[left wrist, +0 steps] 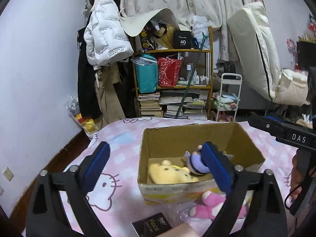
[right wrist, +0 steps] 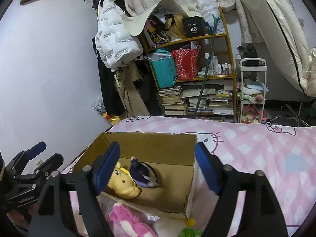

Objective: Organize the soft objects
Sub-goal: 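Carry the bear and doll into the cardboard box and open both tools, then withdraw both tools and move them toward the sponge and tissue pack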

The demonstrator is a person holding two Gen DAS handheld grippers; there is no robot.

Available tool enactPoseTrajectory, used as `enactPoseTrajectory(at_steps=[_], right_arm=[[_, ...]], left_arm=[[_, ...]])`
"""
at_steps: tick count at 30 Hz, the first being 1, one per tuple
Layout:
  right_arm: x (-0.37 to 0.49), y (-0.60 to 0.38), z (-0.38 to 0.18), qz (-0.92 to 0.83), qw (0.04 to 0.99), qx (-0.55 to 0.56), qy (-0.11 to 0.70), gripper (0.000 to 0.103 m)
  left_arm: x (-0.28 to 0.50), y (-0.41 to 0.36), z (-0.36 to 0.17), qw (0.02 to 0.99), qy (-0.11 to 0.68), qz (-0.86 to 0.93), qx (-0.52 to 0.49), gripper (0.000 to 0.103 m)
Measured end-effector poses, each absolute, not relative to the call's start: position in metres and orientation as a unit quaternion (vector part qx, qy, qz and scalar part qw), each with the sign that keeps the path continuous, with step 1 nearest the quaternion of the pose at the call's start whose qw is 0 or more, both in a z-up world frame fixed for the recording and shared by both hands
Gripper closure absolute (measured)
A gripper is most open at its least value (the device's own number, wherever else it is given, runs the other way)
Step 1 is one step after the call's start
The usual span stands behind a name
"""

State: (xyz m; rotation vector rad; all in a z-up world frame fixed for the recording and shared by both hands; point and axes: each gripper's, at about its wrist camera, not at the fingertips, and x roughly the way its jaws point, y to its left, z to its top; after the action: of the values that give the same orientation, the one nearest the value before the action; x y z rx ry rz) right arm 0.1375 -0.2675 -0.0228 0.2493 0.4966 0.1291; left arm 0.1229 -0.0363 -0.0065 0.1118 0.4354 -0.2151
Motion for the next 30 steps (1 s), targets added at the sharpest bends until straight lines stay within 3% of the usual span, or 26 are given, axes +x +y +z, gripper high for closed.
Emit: enactPoseTrajectory(at_steps=[6,30], right_arm=[[0.117,-0.269,-0.008,0.045,0.965,0.121,0.227,0.0],[0.038,-0.271,0.011,0.015,0.971,0.102,0.216,0.0]], left_arm=[[0.107,-0.033,0.005,0.97,0.213,-0.091,0.073,0.006],[0.038,-0.018,0.018,0.958,0.261,-0.084,0.087,0.006]])
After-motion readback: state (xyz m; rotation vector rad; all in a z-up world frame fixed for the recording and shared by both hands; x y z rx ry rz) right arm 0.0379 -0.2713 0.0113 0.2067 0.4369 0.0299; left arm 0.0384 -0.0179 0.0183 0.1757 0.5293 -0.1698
